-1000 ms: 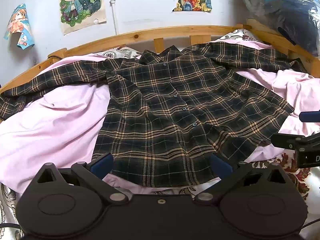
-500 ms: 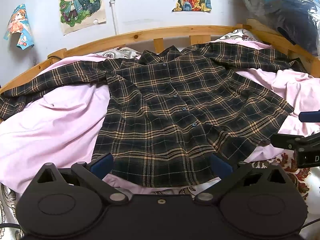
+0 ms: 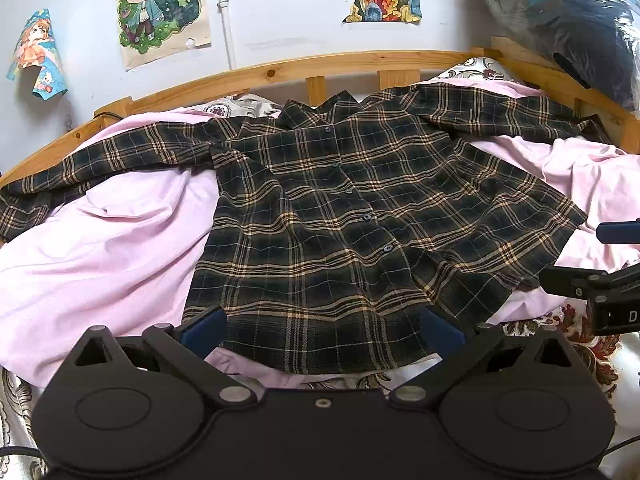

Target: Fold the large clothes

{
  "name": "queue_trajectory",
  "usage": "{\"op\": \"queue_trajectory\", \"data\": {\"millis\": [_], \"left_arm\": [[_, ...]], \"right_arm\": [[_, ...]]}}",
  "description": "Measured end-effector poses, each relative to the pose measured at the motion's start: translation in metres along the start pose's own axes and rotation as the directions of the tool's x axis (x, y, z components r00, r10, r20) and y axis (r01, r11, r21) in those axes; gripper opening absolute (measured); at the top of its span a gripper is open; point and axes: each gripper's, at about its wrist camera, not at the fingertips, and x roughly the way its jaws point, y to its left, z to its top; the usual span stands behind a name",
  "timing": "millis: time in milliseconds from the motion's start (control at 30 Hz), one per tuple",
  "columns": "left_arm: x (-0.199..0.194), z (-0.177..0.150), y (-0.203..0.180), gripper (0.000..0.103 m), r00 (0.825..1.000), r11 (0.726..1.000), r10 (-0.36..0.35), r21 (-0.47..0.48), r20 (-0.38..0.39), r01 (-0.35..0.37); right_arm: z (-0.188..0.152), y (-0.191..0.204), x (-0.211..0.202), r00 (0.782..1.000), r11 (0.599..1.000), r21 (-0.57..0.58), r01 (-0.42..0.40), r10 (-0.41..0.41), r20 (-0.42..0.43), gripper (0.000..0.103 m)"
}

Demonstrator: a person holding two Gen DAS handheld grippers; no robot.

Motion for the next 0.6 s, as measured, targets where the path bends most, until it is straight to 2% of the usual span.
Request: {"op": "queue_trajectory", "data": {"millis": [600], "left_arm": [[0.0000,-0.0001,-0.0003,0.102,1.000,1.000,0.000,0.001,0.000,0.000]], "right_arm": [[-0.0009,0.0003,0.0012,1.000,1.000,0.000,0.000,0.000,0.000,0.103]]}}
